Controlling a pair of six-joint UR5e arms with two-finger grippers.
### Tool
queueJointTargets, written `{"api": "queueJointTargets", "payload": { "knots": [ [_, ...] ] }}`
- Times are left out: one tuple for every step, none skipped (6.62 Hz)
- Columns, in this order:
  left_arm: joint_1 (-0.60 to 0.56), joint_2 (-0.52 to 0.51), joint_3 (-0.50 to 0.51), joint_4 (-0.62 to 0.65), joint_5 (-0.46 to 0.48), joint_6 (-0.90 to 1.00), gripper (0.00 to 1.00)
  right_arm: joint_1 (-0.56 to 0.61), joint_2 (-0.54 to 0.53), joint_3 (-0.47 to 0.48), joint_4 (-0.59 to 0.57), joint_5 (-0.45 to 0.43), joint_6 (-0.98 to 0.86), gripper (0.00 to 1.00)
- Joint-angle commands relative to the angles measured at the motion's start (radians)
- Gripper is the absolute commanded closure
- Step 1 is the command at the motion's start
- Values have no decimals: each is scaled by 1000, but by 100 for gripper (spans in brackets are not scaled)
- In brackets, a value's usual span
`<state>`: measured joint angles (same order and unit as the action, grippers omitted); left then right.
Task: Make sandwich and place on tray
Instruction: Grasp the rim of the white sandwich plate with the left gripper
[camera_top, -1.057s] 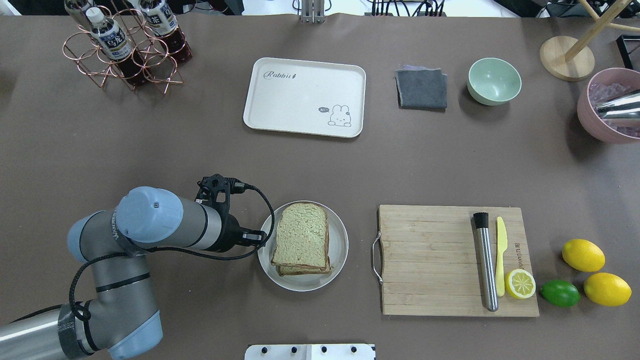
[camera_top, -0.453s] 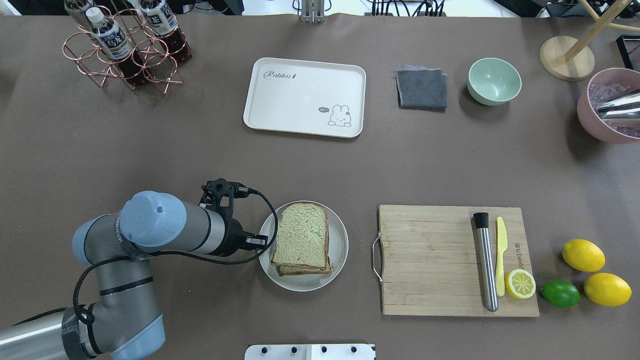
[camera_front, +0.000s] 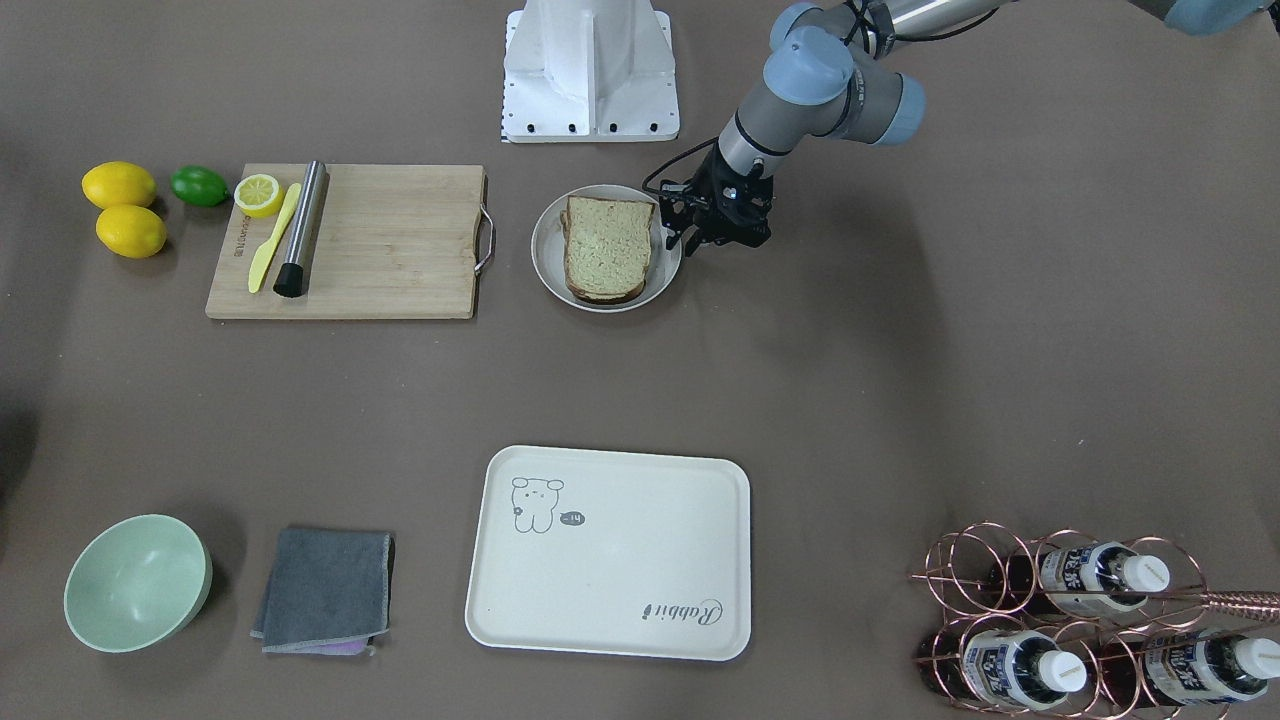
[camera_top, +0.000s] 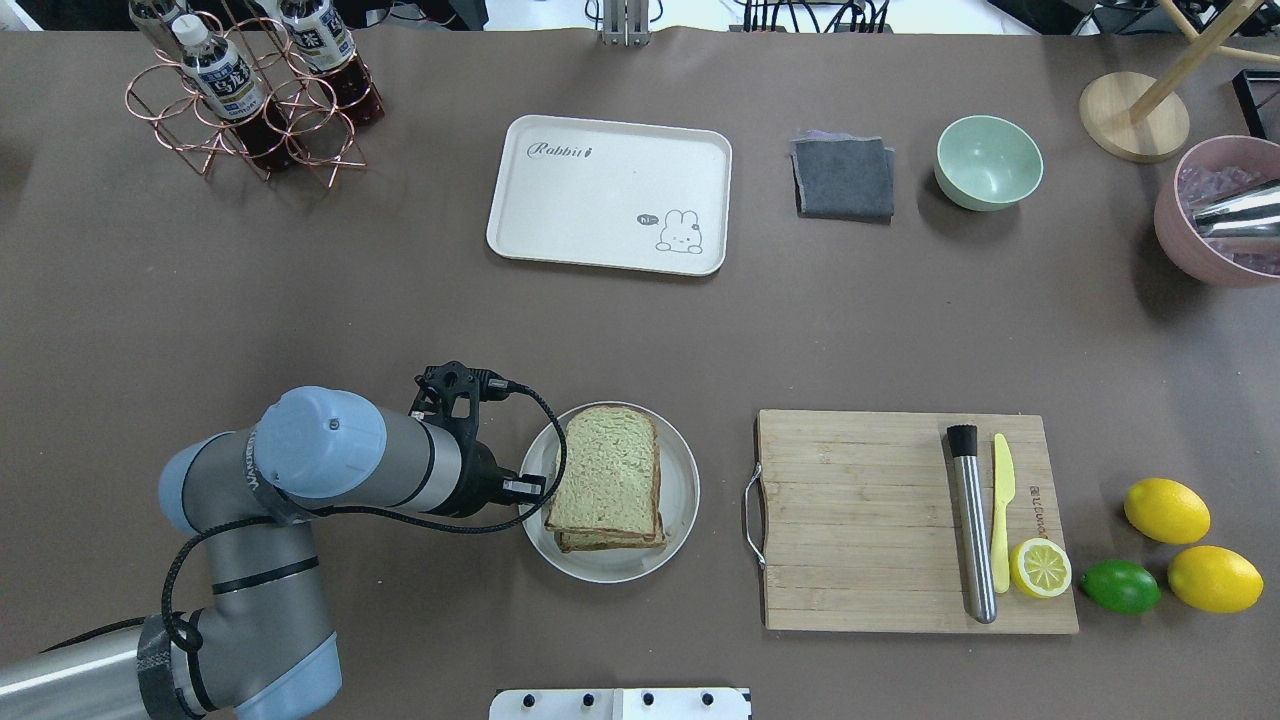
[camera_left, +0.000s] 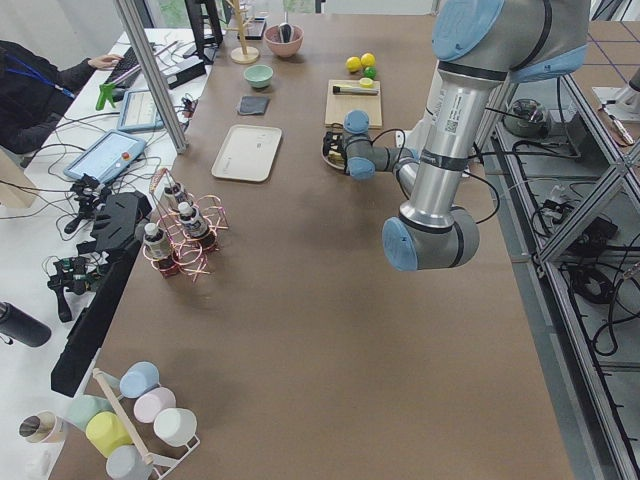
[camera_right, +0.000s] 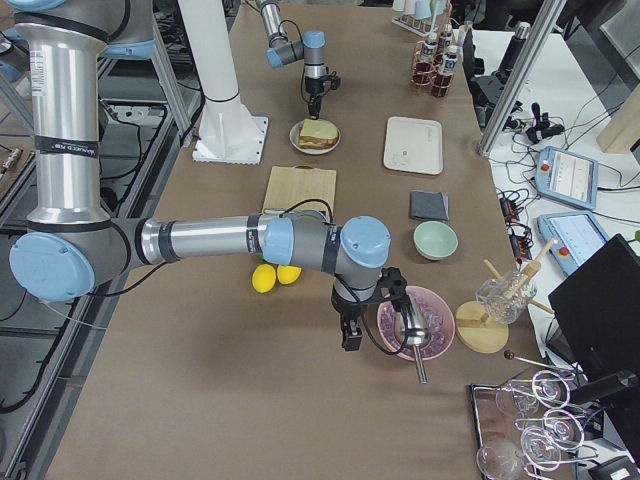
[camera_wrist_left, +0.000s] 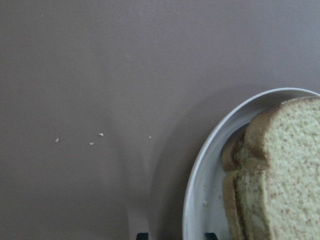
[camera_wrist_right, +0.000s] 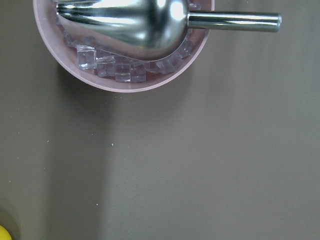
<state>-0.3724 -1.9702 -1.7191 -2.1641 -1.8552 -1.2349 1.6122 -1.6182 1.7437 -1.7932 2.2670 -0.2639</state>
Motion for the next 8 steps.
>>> {"api": "queueJointTargets", "payload": {
  "knots": [
    [0, -7, 6, 1, 1, 3, 100, 0, 0, -3, 0, -1, 2, 0],
    [-3, -9, 7, 3, 1, 5, 100, 0, 1, -7, 0, -3, 2, 0],
    [-19, -10, 4, -2, -7, 20, 100, 0, 1, -10, 0, -3, 0, 0],
    [-48, -33, 4, 7, -15, 28, 100, 0, 0, -12, 2, -6, -1, 0],
    [-100, -47, 7, 13, -80, 29, 100, 0, -3, -12, 2, -9, -9, 0],
    [-165, -56, 21, 17, -163, 29, 100, 0, -5, -12, 2, -9, -9, 0],
    [-239, -112, 95, 15, -247, 31, 100, 0, -6, -13, 2, -9, -6, 0],
    [-299, -171, 172, 9, -310, 50, 100, 0, -6, -13, 2, -9, -6, 0]
  ]
}}
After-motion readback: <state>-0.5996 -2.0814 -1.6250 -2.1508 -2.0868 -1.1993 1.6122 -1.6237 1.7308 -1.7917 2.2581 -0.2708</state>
